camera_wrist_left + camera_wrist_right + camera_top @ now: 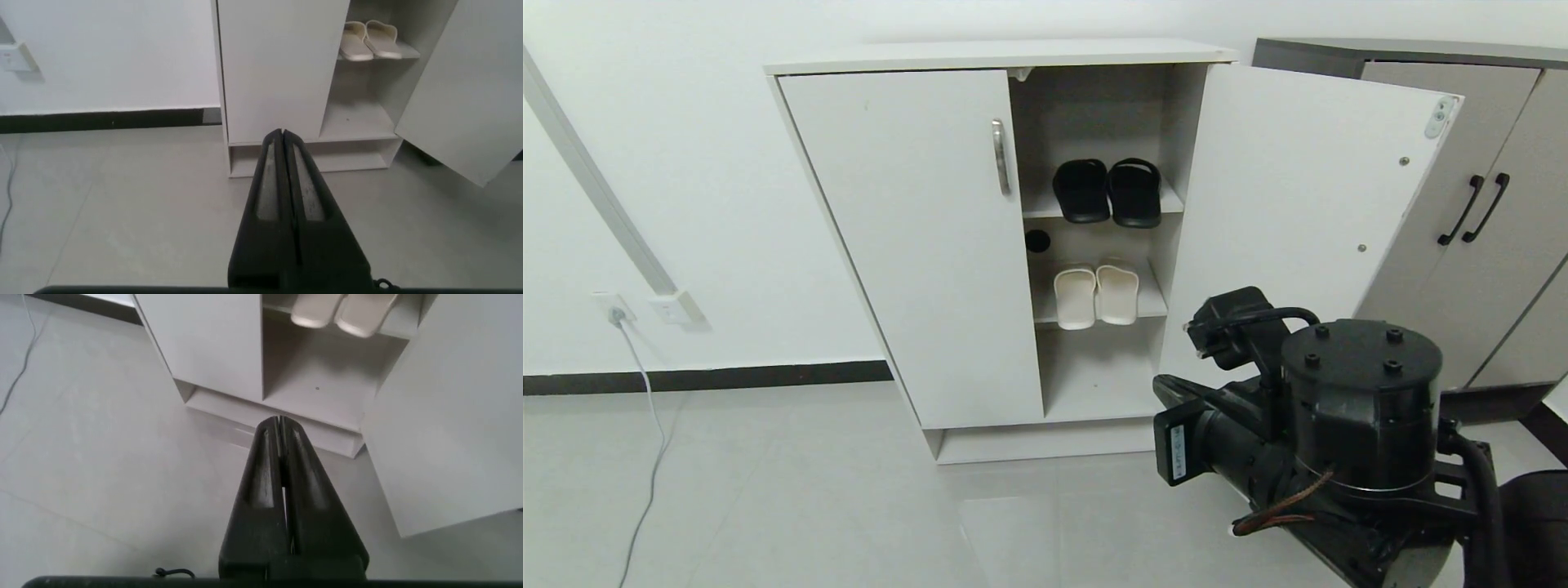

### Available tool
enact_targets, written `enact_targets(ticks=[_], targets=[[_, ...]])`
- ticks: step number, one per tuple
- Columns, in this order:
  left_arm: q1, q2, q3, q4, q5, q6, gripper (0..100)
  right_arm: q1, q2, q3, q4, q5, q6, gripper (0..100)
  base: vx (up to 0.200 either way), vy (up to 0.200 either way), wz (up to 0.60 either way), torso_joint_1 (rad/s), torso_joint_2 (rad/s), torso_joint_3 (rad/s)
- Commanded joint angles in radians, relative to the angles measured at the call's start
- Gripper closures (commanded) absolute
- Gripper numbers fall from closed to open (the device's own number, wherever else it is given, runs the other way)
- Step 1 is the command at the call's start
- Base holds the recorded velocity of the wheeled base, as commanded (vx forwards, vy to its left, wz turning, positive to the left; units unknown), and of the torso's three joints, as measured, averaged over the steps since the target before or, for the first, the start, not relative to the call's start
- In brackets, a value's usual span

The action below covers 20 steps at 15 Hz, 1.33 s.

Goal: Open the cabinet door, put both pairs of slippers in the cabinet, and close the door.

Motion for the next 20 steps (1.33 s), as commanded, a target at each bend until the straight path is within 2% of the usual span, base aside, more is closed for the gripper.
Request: enact_targets(ticks=[1,8,11,20], targets=[[0.000,0.000,0.000,0.000,0.001,0.000,100,0.002,0.004,0.002,0.000,0.000,0.000,100,0.000,0.000,0.00,0.000,0.00,0.000],[0.000,0.000,0.000,0.000,0.001,0.000,100,-0.001,0.010,0.008,-0.002,0.000,-0.010,100,0.000,0.000,0.00,0.000,-0.02,-0.021],[0.000,0.000,0.000,0.000,0.001,0.000,100,-0.001,0.010,0.008,0.000,0.000,-0.010,100,0.000,0.000,0.00,0.001,-0.19,-0.321],[0.000,0.000,-0.002,0.000,0.001,0.000,100,-0.001,0.010,0.008,0.000,-0.002,-0.010,100,0.000,0.000,0.00,0.083,-0.48,-0.361]])
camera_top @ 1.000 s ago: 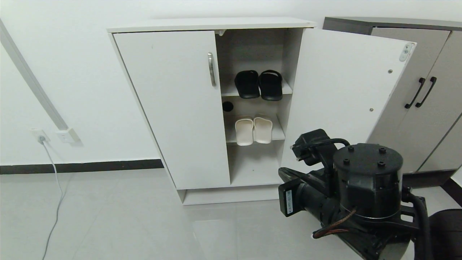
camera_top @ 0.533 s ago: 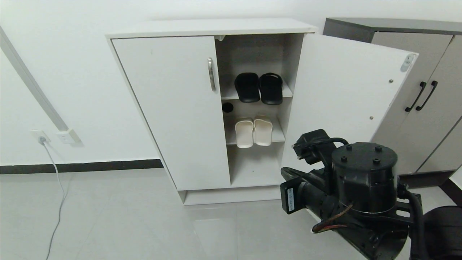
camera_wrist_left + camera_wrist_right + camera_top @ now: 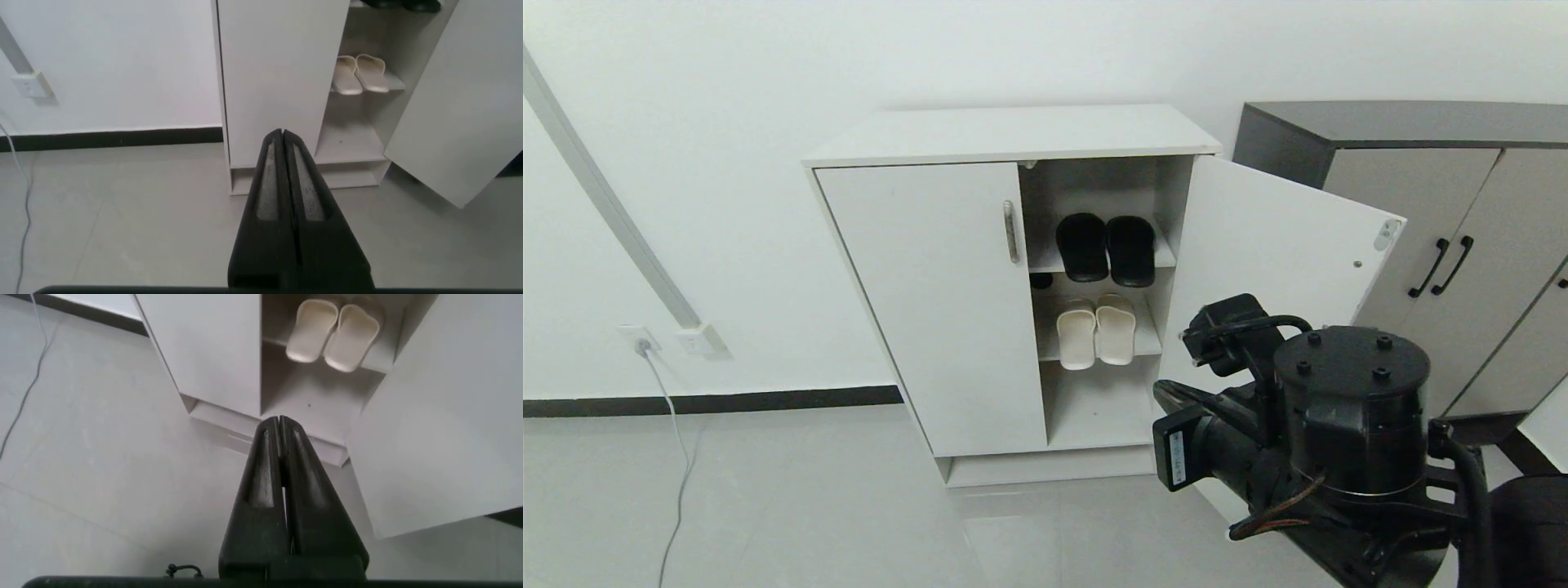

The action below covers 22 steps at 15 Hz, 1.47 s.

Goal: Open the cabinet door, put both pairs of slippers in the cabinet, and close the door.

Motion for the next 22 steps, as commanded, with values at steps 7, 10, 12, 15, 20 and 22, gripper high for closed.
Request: enact_targets(ticks=[7,10,12,15,20,22], targets=[[0.000,0.000,0.000,0.000,0.001,0.000,100,0.000,0.002,0.005,0.000,0.000,0.000,100,0.000,0.000,0.00,0.159,-0.47,-0.322],[0.000,0.000,0.000,0.000,0.001,0.000,100,0.000,0.002,0.005,0.000,0.002,0.000,100,0.000,0.000,0.00,0.196,-0.51,-0.320],[0.000,0.000,0.000,0.000,0.001,0.000,100,0.000,0.002,0.006,0.000,0.002,0.000,100,0.000,0.000,0.00,0.212,-0.51,-0.317],[0.000,0.000,0.000,0.000,0.001,0.000,100,0.000,0.002,0.008,0.000,0.000,0.000,100,0.000,0.000,0.00,0.229,-0.55,-0.321],[0.000,0.000,0.000,0.000,-0.001,0.003,100,0.000,0.002,0.008,0.000,0.002,0.000,100,0.000,0.000,0.00,0.253,-0.58,-0.334],[0.000,0.000,0.000,0.000,-0.001,0.003,100,0.000,0.002,0.009,0.000,0.002,-0.001,100,0.000,0.000,0.00,0.256,-0.57,-0.320]])
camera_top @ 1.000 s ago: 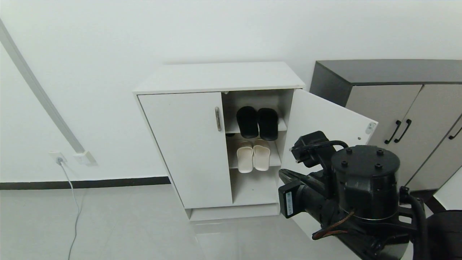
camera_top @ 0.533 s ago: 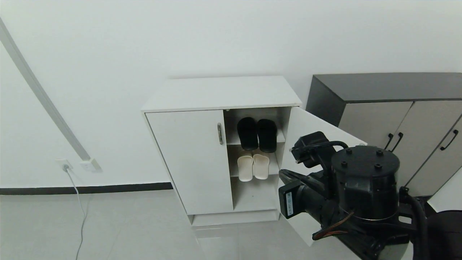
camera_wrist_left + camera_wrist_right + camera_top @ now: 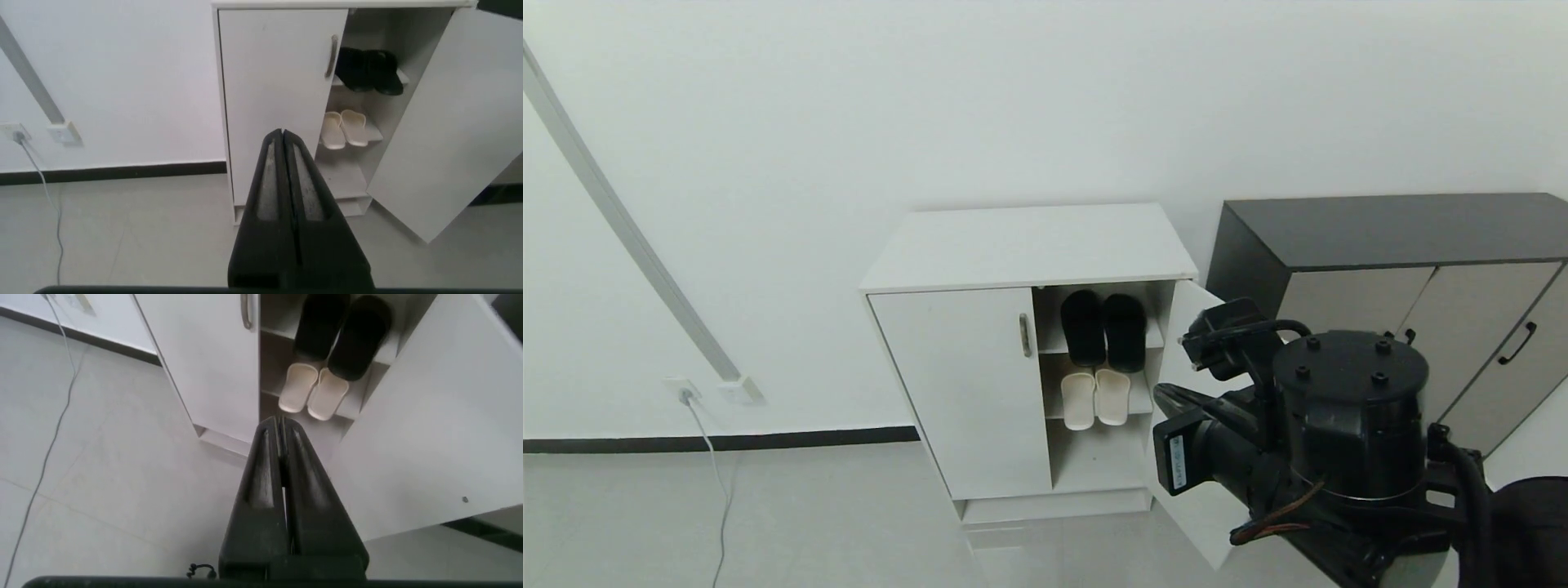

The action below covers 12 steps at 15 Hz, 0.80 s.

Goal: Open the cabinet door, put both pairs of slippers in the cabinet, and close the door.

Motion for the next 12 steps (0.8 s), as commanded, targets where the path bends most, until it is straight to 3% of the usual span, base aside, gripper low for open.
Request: enact_targets(ticks=[1,6,12], targets=[[0.000,0.000,-0.002,0.000,0.001,0.000,100,0.000,0.002,0.006,0.000,0.000,-0.002,100,0.000,0.000,0.00,0.203,-0.46,-0.246],[0.000,0.000,0.000,0.000,0.001,0.000,100,-0.021,0.002,0.012,0.000,0.007,-0.002,100,0.000,0.000,0.00,0.173,-0.37,-0.203],[0.000,0.000,0.000,0.000,-0.001,0.000,100,-0.049,0.015,0.009,-0.002,0.037,-0.002,100,0.000,0.000,0.00,0.005,-0.01,0.000]])
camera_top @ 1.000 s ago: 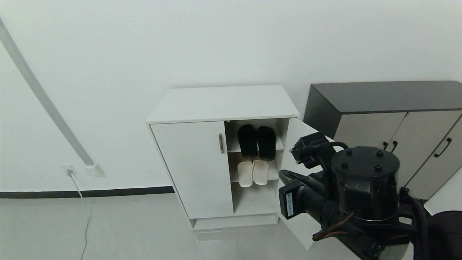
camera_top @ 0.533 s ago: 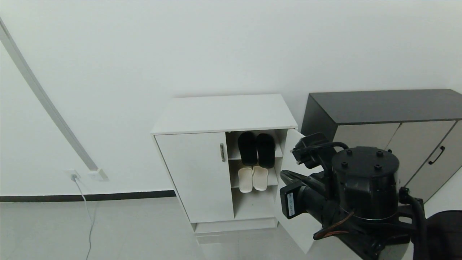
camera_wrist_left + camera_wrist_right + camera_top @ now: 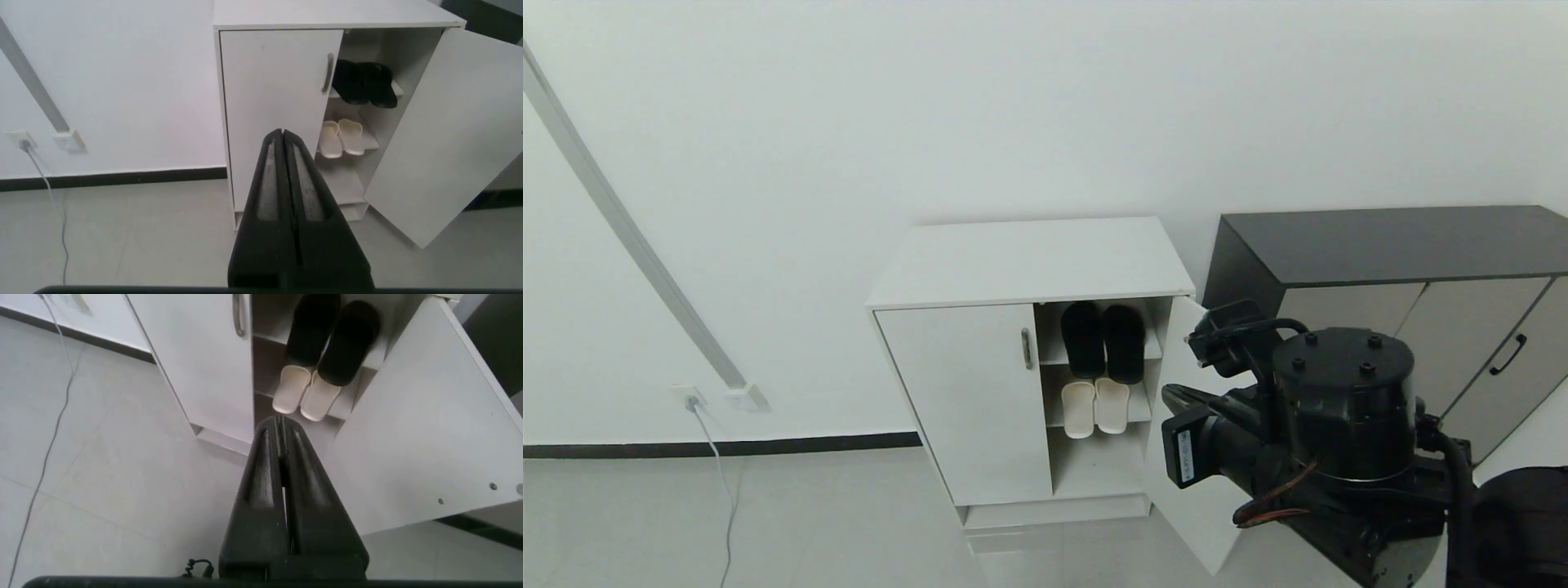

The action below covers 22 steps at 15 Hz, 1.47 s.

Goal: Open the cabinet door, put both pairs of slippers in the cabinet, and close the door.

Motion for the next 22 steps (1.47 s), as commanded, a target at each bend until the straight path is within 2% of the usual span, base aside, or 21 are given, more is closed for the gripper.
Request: enact_targets(ticks=[1,7,14,16,19,22], targets=[[0.000,0.000,0.000,0.000,0.002,-0.001,100,-0.002,0.004,-0.002,-0.001,0.001,0.000,100,0.000,0.000,0.00,0.000,0.00,0.000],[0.000,0.000,0.000,0.000,0.002,-0.001,100,-0.011,0.005,-0.002,-0.001,0.002,0.000,100,0.000,0.000,-0.60,0.006,0.00,0.001],[0.000,0.000,0.000,0.000,0.003,-0.003,100,-0.017,0.013,-0.002,-0.001,0.002,-0.001,100,0.000,0.000,0.00,0.000,0.00,0.000],[0.000,0.000,0.000,0.000,0.003,-0.003,100,-0.024,0.019,-0.004,-0.001,0.002,-0.001,100,-0.200,0.000,0.00,0.002,0.00,0.007],[0.000,0.000,0.000,0.000,0.003,-0.001,100,-0.114,0.048,-0.047,-0.002,0.005,-0.030,100,-0.067,0.000,0.00,0.002,0.00,-0.002],[0.000,0.000,0.000,0.000,0.003,-0.003,100,-0.228,0.102,-0.152,0.003,0.087,-0.032,100,0.000,0.000,0.00,0.000,0.00,0.000]])
